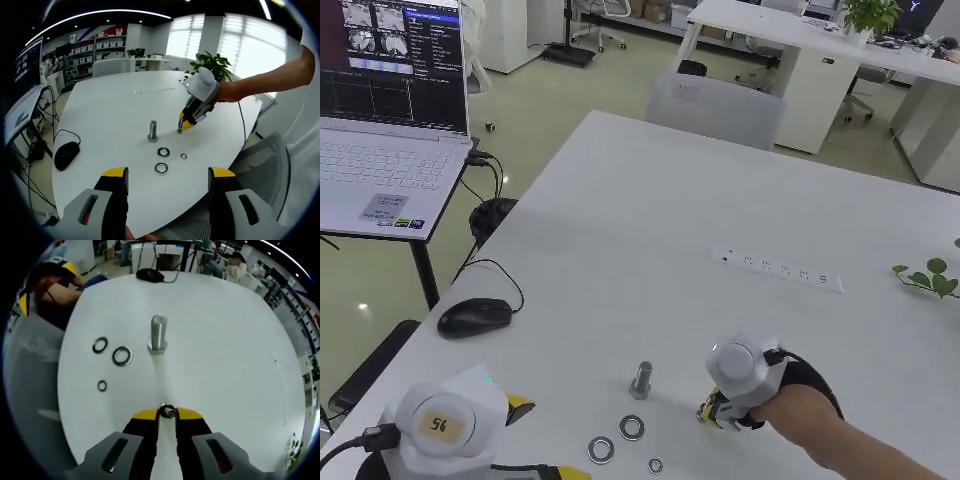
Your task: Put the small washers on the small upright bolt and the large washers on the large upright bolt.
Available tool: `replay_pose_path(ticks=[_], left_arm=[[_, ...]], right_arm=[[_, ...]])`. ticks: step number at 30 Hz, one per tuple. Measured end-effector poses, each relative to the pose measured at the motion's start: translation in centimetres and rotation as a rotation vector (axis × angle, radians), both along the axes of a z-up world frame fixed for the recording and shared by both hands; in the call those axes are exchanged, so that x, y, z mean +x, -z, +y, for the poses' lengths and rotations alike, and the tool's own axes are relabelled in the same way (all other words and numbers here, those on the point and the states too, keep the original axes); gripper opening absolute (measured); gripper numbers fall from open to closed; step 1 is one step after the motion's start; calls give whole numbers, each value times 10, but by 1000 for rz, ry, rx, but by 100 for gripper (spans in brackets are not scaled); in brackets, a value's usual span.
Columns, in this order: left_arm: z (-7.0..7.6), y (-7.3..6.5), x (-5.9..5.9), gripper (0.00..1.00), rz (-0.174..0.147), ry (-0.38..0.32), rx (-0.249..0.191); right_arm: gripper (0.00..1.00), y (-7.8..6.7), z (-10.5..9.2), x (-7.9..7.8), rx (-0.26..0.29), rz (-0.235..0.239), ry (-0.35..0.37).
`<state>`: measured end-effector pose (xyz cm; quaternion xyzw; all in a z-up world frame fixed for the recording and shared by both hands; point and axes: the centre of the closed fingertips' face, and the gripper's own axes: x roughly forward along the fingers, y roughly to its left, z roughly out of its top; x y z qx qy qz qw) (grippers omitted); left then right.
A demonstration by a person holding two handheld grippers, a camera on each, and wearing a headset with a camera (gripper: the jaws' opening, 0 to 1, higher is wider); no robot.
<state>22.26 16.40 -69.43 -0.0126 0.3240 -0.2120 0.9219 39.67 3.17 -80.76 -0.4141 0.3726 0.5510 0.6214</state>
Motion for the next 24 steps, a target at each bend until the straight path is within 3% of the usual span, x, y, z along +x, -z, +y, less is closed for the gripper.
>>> replay_pose_path(ticks=[11, 24], left_arm=[[-1, -1, -1, 64, -2, 0, 1], [-1, -3, -3, 64, -7, 0, 3]], right_arm=[[17, 3, -4, 0, 2, 17, 20], [21, -39, -19, 8, 132, -6, 121]])
